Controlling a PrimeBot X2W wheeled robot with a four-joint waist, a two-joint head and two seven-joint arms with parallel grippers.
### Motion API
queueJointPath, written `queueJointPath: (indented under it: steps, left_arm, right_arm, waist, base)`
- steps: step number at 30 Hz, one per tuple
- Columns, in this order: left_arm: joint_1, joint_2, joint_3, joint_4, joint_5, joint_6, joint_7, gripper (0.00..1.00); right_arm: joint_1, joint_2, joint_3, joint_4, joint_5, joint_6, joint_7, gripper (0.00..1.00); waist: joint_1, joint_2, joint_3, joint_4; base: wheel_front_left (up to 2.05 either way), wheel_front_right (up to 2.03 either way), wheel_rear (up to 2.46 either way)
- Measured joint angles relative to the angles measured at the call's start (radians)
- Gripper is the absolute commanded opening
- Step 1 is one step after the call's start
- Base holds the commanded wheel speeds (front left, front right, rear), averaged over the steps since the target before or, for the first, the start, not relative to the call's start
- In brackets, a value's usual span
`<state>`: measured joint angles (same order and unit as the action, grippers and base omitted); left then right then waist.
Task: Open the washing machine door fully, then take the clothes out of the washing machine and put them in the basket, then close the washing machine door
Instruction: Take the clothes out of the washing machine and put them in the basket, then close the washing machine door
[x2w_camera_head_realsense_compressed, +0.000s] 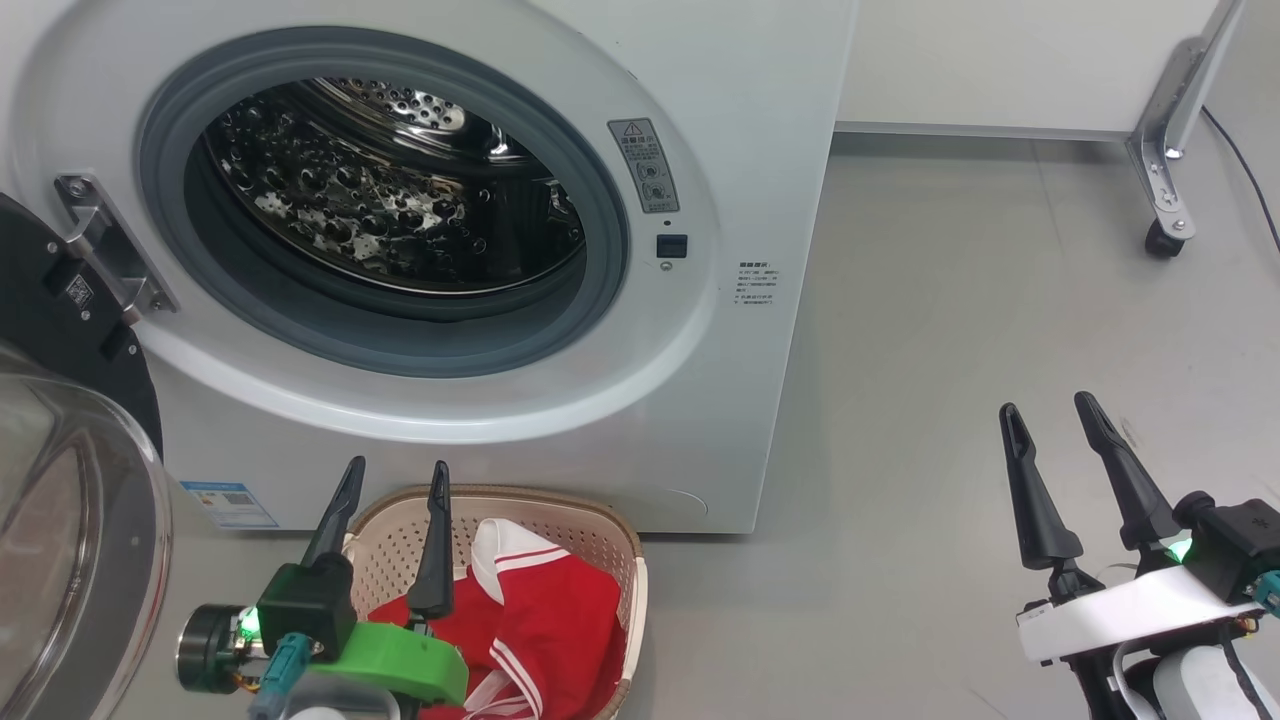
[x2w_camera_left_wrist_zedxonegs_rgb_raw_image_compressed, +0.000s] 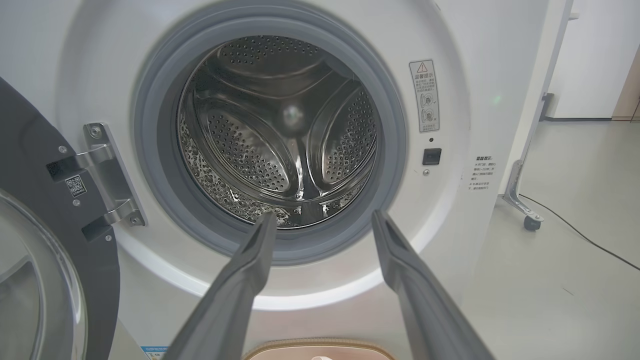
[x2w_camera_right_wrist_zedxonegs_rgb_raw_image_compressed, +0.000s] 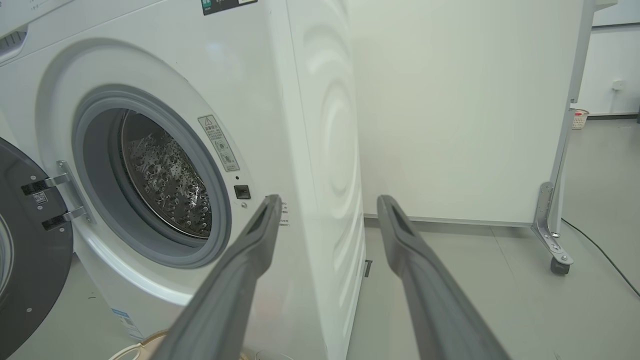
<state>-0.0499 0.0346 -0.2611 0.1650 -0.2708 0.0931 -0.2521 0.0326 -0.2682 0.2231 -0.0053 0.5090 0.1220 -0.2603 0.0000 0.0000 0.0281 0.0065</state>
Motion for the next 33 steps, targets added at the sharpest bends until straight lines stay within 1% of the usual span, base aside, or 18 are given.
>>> queueJointPath:
  steps: [5, 19, 33]
  left_arm:
    - [0.003, 0.001, 0.005, -0.017, 0.008, 0.007, 0.000, 1.00]
    - [0.030, 0.003, 0.016, -0.051, 0.016, 0.008, 0.000, 1.00]
    - [0.036, 0.003, 0.025, -0.070, 0.017, 0.016, 0.000, 1.00]
  right_arm:
    - [0.002, 0.007, 0.004, 0.000, -0.001, 0.000, 0.000, 1.00]
    - [0.012, 0.009, 0.021, 0.000, -0.010, 0.000, 0.000, 1.00]
    - [0.012, 0.007, 0.022, -0.002, -0.010, 0.000, 0.000, 1.00]
  waist:
    - [0.0000, 0.0000, -0.004, -0.003]
    - [0.0000, 0.0000, -0.001, -0.011]
    - [0.0000, 0.0000, 0.001, -0.014]
  base:
    - [0.00, 0.00, 0.00]
    - [-0.11, 0.11, 0.00]
    - [-0.62, 0.62, 0.00]
